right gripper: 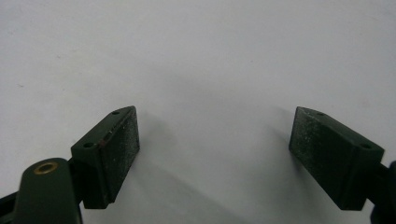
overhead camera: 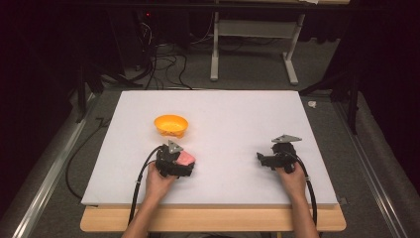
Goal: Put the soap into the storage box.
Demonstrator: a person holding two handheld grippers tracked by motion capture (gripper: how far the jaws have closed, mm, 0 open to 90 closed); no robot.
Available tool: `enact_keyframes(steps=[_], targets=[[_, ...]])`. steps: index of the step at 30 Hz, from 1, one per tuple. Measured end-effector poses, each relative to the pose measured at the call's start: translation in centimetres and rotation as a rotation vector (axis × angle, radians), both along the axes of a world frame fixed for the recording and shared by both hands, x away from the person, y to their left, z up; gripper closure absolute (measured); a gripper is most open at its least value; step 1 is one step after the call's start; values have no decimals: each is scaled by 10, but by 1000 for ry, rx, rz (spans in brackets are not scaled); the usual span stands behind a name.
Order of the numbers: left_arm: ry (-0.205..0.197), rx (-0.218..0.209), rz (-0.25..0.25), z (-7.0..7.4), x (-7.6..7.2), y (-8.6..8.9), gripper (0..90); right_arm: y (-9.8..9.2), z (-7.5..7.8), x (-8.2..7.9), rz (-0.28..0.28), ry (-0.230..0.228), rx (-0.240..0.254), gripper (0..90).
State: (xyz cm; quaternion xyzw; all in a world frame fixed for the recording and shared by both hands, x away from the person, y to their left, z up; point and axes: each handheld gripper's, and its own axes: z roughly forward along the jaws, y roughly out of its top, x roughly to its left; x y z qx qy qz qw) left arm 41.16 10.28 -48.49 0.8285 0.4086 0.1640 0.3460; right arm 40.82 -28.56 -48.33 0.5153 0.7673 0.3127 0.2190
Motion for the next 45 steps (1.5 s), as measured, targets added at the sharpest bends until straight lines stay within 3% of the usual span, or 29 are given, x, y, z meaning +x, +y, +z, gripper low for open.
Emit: enact_keyframes(steps=[19, 45], targets=[[16, 12, 18, 3, -2, -2, 137, 0, 0, 0, 0, 0, 1, 165], [-45, -44, -29, 35, -17, 1, 137, 0, 0, 0, 1, 1, -1, 165]])
